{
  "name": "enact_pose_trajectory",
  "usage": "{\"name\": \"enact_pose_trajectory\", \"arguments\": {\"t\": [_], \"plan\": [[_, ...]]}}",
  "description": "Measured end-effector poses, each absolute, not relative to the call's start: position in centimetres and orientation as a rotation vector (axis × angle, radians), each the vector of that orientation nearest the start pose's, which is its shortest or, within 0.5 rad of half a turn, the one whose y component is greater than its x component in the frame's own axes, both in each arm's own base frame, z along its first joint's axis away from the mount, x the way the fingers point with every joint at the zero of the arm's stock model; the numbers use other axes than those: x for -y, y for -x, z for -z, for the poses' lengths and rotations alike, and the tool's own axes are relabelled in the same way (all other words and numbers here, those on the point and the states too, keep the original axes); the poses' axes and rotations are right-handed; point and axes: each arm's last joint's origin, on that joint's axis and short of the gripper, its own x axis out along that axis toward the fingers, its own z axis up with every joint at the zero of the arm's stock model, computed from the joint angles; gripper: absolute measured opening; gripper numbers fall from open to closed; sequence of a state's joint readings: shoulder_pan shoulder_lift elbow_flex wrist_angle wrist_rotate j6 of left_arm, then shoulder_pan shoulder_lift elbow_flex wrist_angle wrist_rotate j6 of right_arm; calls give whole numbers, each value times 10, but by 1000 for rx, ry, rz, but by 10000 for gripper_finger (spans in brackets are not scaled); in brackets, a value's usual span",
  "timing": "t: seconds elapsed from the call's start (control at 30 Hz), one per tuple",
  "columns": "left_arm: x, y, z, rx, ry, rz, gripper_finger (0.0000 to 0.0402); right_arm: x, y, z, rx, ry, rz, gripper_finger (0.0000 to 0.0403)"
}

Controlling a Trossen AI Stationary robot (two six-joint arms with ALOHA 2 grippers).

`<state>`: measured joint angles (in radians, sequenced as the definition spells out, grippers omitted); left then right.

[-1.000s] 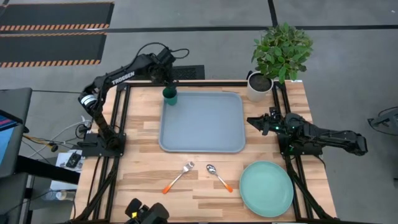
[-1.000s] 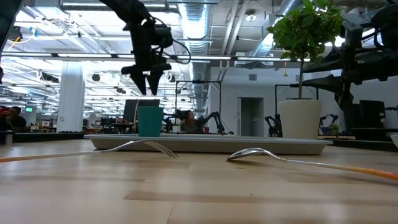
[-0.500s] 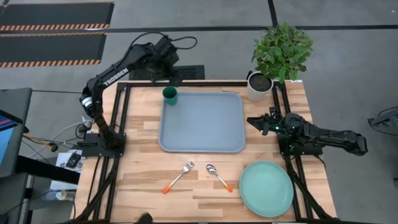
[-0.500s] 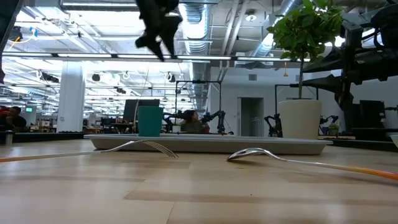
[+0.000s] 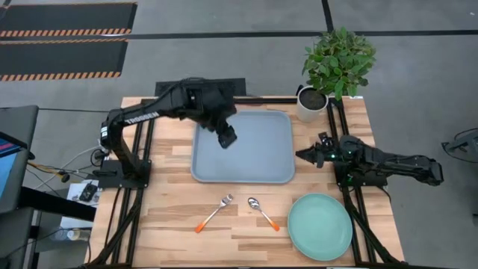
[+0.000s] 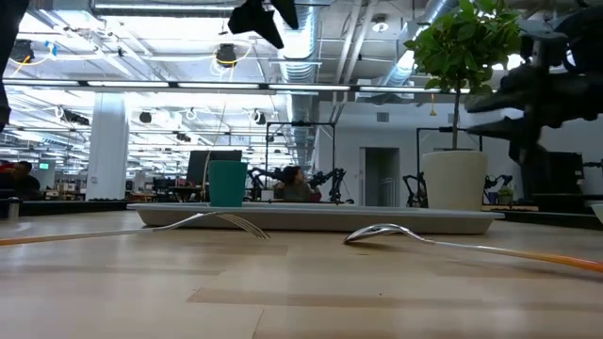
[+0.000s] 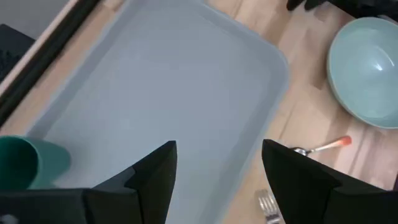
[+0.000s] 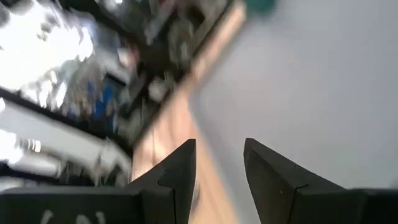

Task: Pick and place plate/cup/fork/spoon on tray
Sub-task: Put the orange fork on the gray tray

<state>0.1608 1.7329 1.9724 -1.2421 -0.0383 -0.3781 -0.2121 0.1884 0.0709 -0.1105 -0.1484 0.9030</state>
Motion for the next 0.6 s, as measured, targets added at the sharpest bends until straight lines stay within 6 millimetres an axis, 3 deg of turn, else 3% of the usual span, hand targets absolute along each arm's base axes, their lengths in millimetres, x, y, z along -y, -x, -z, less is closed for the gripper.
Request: {"name": "enact_pose_trajectory", "arguments": {"t": [0.37,0.6], "plan": [[-21,-335,-400,-965,457,-375,222,-3,-112,-214,-612,-935,69,138],[-5,-327,-401,-980,426,-436,222,-19,-119,-221,-933,-934,108,124]]}}
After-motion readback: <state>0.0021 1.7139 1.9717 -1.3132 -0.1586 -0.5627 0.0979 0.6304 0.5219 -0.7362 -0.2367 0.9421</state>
